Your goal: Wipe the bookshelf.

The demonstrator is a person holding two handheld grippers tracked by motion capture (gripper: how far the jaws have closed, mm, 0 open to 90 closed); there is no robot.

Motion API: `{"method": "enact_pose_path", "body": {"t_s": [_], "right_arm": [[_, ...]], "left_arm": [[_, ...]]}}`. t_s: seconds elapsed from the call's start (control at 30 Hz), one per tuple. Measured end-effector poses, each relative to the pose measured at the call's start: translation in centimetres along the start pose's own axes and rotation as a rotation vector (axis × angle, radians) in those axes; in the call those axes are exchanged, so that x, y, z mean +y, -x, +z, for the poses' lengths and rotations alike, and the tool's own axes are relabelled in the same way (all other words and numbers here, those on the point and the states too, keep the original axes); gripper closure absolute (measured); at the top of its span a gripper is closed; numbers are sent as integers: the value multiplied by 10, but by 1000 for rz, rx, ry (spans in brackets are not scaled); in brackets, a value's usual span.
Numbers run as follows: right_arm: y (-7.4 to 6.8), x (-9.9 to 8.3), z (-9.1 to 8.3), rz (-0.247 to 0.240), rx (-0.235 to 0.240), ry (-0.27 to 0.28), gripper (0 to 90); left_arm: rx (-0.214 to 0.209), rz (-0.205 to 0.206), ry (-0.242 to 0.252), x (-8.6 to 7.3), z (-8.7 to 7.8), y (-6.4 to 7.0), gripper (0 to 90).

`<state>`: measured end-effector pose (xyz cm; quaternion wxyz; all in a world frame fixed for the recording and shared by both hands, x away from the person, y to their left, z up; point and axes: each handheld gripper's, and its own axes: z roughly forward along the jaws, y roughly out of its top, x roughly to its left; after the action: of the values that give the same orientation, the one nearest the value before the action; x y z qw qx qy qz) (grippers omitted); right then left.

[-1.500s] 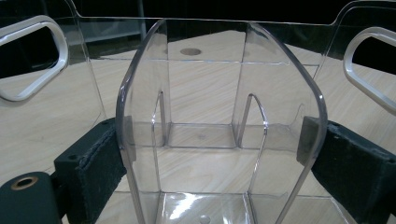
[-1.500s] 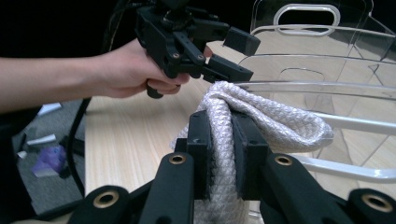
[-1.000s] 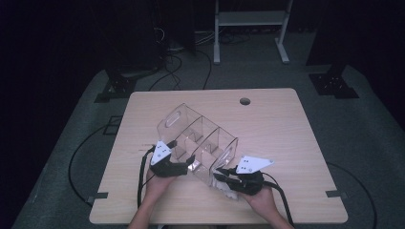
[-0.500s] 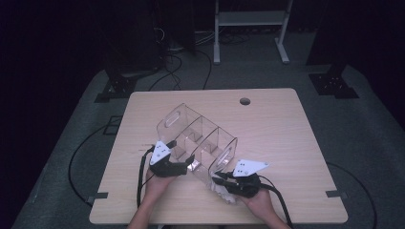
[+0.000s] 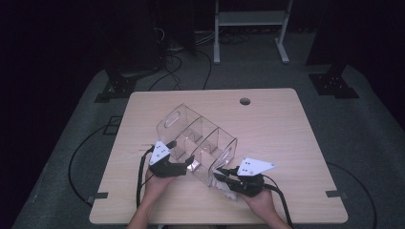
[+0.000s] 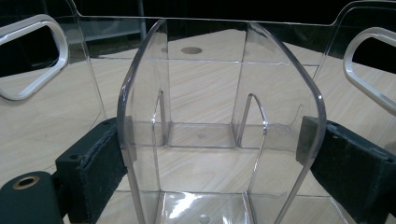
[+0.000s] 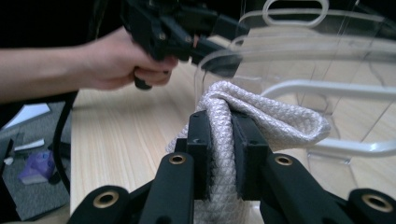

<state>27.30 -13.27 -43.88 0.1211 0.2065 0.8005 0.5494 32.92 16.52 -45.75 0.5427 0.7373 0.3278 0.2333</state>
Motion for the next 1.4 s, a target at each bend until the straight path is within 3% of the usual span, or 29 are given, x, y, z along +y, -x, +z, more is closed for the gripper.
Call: {"method": "enact_pose_path", "body": {"t_s": [0.1, 0.27, 0.4, 0.47, 0.63, 0.7, 0.77, 0.83, 0.97, 1.03, 1.13, 1.2, 1.23, 1.3, 1.4], "right_arm": [[2, -2, 1, 3, 1, -7, 783], [15, -14, 5, 65, 13, -41, 782], [8, -14, 10, 35, 29, -48, 783], [12, -14, 9, 40, 34, -56, 783], [32, -23, 5, 92, -35, -81, 782], [32, -26, 7, 109, -22, -83, 782], [28, -25, 9, 70, -29, -93, 781], [32, -23, 8, 66, -38, -103, 780], [51, -25, 1, 124, -102, -86, 781], [54, -27, 0, 174, -88, -76, 781], [41, -24, 4, 133, -60, -81, 781], [38, -22, 5, 93, -77, -97, 782], [42, -22, 4, 95, -93, -99, 782], [56, -23, -1, 141, -133, -81, 781], [65, -24, -4, 186, -145, -69, 782]], "left_arm": [[-2, -1, -6, 0, 0, 0, 86], [2, 2, -1, 0, 0, 0, 86], [-7, -1, -3, 0, -1, -2, 86], [-6, 0, -8, 0, -1, -2, 87], [-5, 0, -6, 0, -1, -1, 87], [-7, -1, -6, 0, -1, -1, 87], [-9, 2, -10, 0, -1, -2, 87], [-8, 2, -11, 0, -1, -1, 88], [-9, 0, -6, 0, -1, -1, 87], [-10, 0, -5, 0, -1, -2, 87], [-16, 2, -11, 0, -2, -3, 87], [-16, 5, -14, 0, -2, -3, 88], [-14, 7, -16, 1, -2, -3, 88], [-15, 5, -15, 0, -3, -3, 89], [-15, 2, -10, 0, -3, -3, 89]]}}
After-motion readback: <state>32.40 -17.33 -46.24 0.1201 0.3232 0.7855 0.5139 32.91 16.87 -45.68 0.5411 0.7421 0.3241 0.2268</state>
